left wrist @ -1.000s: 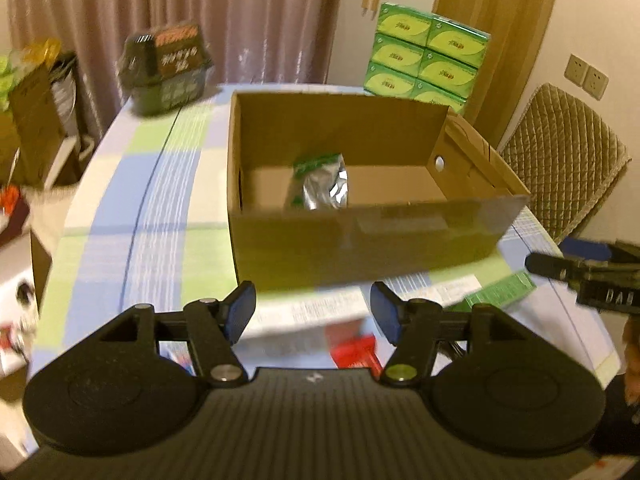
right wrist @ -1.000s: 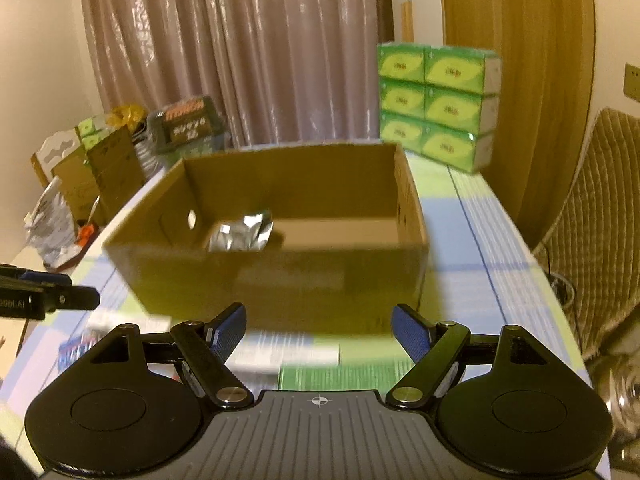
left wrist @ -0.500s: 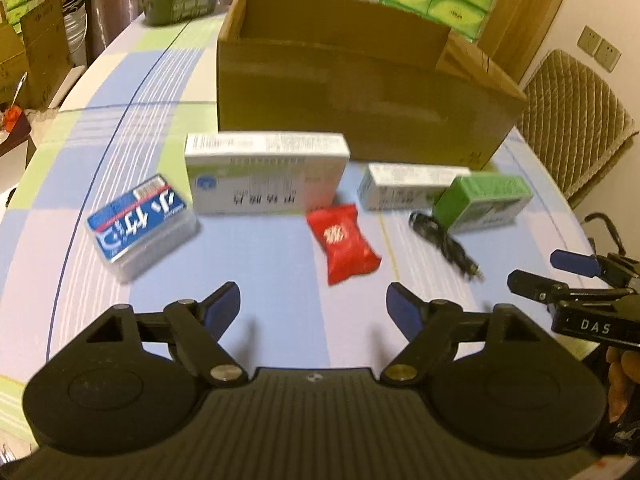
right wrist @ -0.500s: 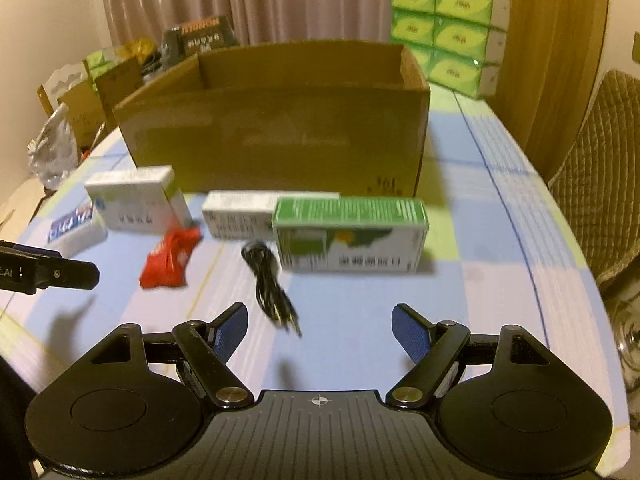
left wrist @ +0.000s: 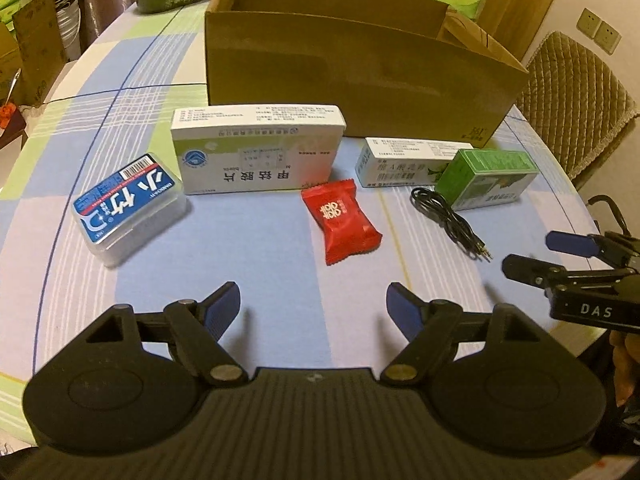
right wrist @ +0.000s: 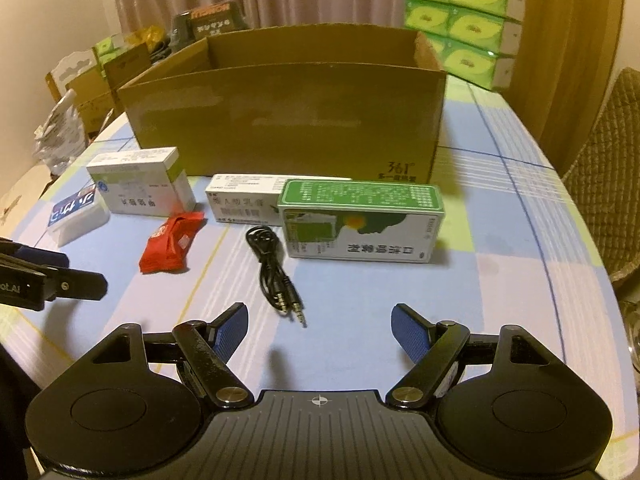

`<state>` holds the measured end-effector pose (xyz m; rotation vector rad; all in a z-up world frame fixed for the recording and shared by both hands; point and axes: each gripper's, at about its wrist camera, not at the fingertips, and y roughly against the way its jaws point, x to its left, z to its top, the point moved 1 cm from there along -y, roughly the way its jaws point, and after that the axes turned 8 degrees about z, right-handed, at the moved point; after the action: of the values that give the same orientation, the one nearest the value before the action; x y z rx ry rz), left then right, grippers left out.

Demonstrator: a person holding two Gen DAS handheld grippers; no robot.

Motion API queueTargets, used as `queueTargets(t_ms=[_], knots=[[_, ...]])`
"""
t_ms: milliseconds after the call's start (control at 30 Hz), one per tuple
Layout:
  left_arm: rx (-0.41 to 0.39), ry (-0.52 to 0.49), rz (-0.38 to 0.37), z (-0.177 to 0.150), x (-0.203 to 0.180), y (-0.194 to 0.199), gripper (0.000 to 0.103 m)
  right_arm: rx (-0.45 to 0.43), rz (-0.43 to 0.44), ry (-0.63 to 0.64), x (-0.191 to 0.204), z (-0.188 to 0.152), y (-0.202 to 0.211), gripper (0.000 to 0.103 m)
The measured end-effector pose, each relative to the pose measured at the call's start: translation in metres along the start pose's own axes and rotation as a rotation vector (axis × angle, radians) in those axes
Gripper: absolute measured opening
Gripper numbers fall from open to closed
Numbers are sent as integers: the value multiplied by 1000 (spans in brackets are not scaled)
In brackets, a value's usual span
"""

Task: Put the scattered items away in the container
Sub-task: 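Move both open tools back toward the items on the table, then close the left tool on the red candy packet while the right tool grasps the black cable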

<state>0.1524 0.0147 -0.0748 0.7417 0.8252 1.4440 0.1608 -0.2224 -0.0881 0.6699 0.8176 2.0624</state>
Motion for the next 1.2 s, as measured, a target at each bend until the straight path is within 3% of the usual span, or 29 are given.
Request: queueTargets(t_ms=[600,767,1200], knots=[[42,-31,-2,-2,-9,-18,76,41,29,13,2,3,-25,67],[45,-41,-1,-1,-11,-22,76,54,31,26,2,4,-31,57],[35,-40,-1,9,-11,-25,75,60,50,105,9,20,-53,43]])
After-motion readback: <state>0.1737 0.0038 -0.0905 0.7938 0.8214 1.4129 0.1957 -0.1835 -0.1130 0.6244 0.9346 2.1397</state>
